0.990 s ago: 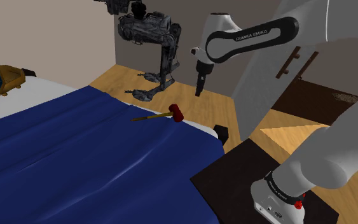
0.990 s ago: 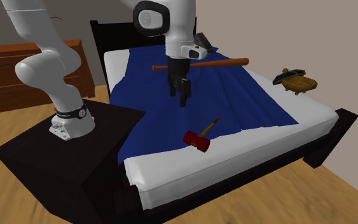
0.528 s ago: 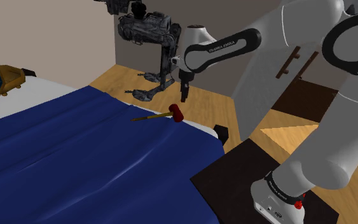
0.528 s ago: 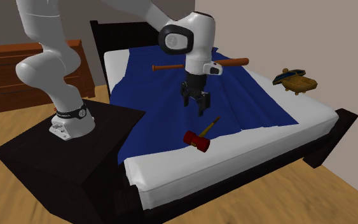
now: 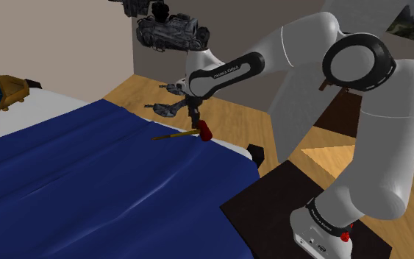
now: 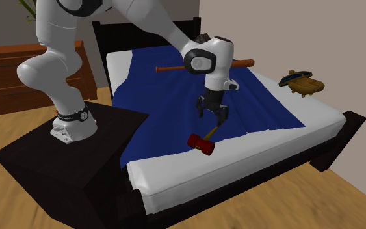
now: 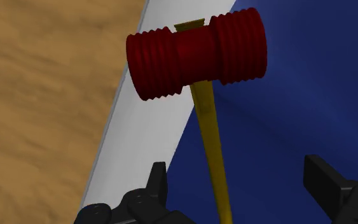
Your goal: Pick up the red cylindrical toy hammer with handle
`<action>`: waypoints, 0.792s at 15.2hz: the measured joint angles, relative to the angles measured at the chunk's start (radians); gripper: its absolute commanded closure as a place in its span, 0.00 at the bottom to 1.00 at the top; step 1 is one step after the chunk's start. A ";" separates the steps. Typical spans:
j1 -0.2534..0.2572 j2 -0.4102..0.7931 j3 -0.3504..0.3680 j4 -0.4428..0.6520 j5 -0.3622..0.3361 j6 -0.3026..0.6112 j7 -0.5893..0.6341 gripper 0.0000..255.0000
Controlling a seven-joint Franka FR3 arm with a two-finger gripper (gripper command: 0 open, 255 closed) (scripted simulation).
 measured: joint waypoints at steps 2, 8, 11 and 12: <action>0.009 0.065 0.010 0.060 -0.012 -0.002 -0.031 0.00; 0.030 0.177 0.020 0.140 -0.031 0.021 -0.060 0.00; 0.033 0.211 0.018 0.153 -0.035 0.041 -0.056 0.00; 0.033 0.217 0.017 0.152 -0.037 0.049 -0.055 0.00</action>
